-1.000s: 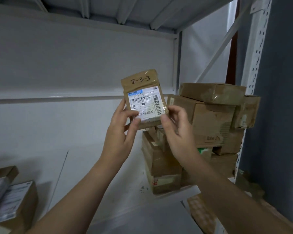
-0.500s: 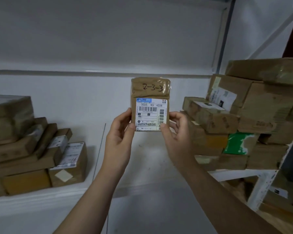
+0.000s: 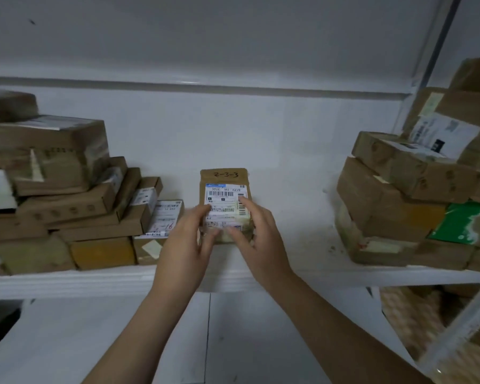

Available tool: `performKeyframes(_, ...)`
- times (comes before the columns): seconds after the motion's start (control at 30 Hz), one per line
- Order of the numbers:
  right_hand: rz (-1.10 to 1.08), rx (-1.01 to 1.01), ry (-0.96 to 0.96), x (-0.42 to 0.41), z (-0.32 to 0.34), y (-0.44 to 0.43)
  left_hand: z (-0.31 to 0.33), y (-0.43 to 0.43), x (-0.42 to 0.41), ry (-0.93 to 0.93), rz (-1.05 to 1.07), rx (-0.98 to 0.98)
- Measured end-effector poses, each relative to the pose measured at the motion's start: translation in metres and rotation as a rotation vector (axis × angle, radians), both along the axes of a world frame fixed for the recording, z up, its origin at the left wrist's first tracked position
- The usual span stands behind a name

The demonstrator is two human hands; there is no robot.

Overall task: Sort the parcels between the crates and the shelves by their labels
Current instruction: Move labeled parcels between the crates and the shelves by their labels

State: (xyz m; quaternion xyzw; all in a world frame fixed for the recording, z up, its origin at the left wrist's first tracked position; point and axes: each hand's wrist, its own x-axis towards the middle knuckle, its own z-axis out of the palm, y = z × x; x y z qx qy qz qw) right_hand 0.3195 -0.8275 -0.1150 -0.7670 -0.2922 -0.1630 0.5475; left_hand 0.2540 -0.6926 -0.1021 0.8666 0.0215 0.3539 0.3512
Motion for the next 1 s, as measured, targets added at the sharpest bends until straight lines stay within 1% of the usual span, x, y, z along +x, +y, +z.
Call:
performKeyframes(0.07,-0.027,-0.092,-0.009,0.000,-0.011,0.011,-0.006,0.013,-0.003,0.033,0.097,0.240)
performKeyframes(0.13,-0.058,-0.160,0.005,-0.001,-0.019,0.020,-0.010,0.026,-0.006,0.059,0.179,0.427)
performKeyframes(0.2,-0.092,-0.245,0.015,0.000,-0.027,0.028,-0.012,0.036,-0.007,0.096,0.251,0.544)
performKeyframes(0.3,-0.095,-0.365,0.045,0.005,-0.035,0.036,-0.015,0.050,-0.007,0.147,0.288,0.639)
performKeyframes(0.37,-0.102,-0.381,0.047,0.009,-0.035,0.040,-0.015,0.058,-0.008,0.176,0.296,0.664)
performKeyframes(0.5,-0.055,-0.310,0.067,0.016,-0.033,0.044,-0.012,0.064,-0.007,0.194,0.250,0.656)
performKeyframes(0.57,-0.058,-0.334,0.058,0.016,-0.035,0.044,-0.012,0.063,-0.008,0.182,0.214,0.667)
performKeyframes(0.7,-0.188,-0.534,-0.045,0.020,-0.032,0.042,-0.014,0.062,-0.009,0.132,0.155,0.668)
performKeyframes(0.8,-0.226,-0.649,-0.128,0.019,-0.018,0.037,-0.010,0.058,-0.006,0.105,0.083,0.608)
performKeyframes(0.87,-0.243,-0.639,-0.156,0.014,-0.008,0.028,-0.005,0.051,-0.002,0.105,0.038,0.577)
performKeyframes(1.0,-0.327,-0.545,-0.267,-0.001,0.007,-0.007,0.006,0.027,0.011,0.077,-0.070,0.554)
